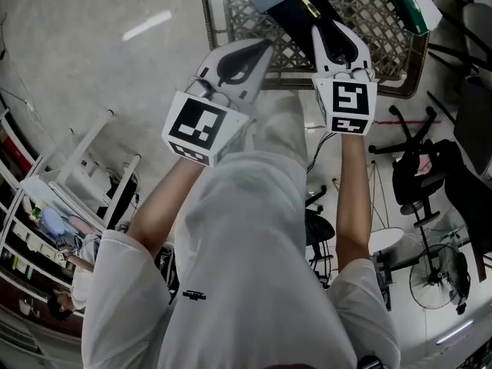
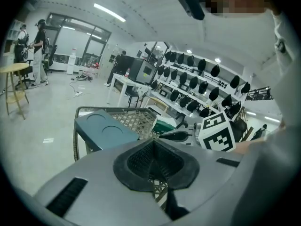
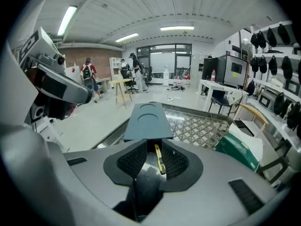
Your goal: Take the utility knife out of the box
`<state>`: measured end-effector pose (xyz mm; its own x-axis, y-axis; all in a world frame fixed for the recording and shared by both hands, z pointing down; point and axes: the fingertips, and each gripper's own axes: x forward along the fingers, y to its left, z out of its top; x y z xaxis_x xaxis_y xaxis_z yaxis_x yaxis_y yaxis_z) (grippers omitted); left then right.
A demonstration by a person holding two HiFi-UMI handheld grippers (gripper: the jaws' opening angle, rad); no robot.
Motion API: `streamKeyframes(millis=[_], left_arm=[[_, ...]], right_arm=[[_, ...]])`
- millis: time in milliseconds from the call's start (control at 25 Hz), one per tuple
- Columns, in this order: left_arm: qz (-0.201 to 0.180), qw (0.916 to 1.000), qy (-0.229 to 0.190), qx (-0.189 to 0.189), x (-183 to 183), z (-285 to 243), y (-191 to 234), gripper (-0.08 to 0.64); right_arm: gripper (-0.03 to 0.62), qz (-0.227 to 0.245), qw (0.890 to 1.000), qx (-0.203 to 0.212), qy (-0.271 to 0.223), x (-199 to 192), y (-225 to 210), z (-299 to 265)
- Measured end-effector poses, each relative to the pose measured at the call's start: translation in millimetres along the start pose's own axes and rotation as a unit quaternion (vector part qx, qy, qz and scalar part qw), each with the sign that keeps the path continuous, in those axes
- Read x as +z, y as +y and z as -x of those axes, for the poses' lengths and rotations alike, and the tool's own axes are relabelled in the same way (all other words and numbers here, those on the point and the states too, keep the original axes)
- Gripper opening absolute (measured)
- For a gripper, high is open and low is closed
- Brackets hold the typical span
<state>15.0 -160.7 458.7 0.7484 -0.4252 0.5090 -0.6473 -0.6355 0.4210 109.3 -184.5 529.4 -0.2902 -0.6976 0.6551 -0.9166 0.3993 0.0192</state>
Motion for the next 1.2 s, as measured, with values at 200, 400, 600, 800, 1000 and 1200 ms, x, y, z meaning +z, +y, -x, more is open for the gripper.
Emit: streamKeyframes(millis=[200,400,600,800,1000,1200], left_arm=[[0.009,0.9999,0.006,0.009,-12,-10,9,0.000],[0.015,0.9998,0.008,0.013,-19,-15,13,0.001],[0.025,0.9994,0.012,0.018,-25,-21,15,0.001],[0.031,0.9993,0.015,0.017,-29,-26,16,0.000],[0.037,0.9990,0.019,0.015,-32,-29,16,0.000],[0.039,0.9989,0.022,0.012,-36,-29,13,0.000]], right_arm=[[0.101,0.012,0.999,0.008,0.045,-24,-2,-25],[0.101,0.003,0.995,0.018,0.094,-49,-5,-42],[0.101,0.009,0.991,0.024,0.130,-66,-8,-57],[0.104,0.012,0.988,0.026,0.153,-75,-8,-69],[0.120,-0.003,0.984,0.022,0.180,-85,-8,-76],[0.130,-0.004,0.982,0.019,0.188,-91,-9,-83]])
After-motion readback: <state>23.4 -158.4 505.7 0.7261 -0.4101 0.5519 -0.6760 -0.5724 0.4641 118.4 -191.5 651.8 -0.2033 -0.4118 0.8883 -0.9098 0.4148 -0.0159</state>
